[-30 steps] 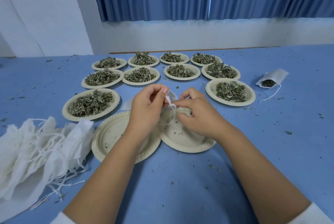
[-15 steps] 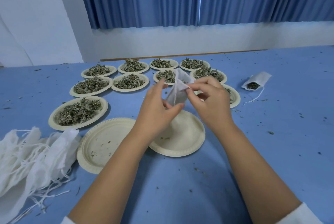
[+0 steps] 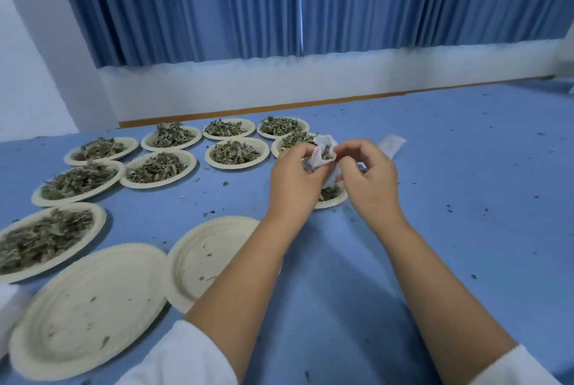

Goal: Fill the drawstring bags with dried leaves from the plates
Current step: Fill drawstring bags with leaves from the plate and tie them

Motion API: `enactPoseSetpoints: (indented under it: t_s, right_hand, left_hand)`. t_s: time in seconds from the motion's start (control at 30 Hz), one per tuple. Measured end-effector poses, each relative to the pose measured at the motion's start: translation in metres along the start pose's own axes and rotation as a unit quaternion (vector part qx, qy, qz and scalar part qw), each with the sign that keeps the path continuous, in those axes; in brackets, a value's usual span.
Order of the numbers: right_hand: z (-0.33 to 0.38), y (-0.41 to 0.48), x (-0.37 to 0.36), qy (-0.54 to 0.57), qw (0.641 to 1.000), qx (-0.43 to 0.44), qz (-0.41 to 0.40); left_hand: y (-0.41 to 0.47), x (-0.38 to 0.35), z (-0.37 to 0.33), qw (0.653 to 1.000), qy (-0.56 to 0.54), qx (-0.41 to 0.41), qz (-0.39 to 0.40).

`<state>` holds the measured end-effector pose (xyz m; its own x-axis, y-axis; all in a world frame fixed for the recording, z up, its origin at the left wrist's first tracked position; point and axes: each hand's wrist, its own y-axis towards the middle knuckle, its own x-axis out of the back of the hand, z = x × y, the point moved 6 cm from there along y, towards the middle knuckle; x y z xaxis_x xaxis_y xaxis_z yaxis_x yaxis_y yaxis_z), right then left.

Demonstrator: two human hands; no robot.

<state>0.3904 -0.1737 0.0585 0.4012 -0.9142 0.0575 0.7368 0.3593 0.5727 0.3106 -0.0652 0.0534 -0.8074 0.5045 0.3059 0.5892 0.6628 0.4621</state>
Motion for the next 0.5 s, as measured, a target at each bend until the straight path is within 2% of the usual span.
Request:
enactPoseSetpoints:
  t_s: [0.1, 0.23, 0.37, 0.5]
  right_hand:
    - [-0.037, 0.026, 0.029, 0.014, 0.993, -0.094, -0.066]
    - [-0.096, 0.061, 0.059, -0.088, 0.972, -0.199, -0.087]
    - [-0.132, 0.086, 0.076, -0.189, 0.95, -0.233, -0.083]
    - [-0.154, 0.1, 0.074, -0.254, 0.934, -0.247, -0.042]
  left_hand:
    - [0.017, -0.036, -0.003, 1.0, 0.019, -0.011, 0.007]
    - [0.035, -0.075, -0.007, 0.998, 0.036, -0.029, 0.034]
    - [0.049, -0.099, -0.018, 0.996, 0.042, -0.05, 0.059]
    - [0.055, -0.108, -0.022, 0.994, 0.053, -0.057, 0.08]
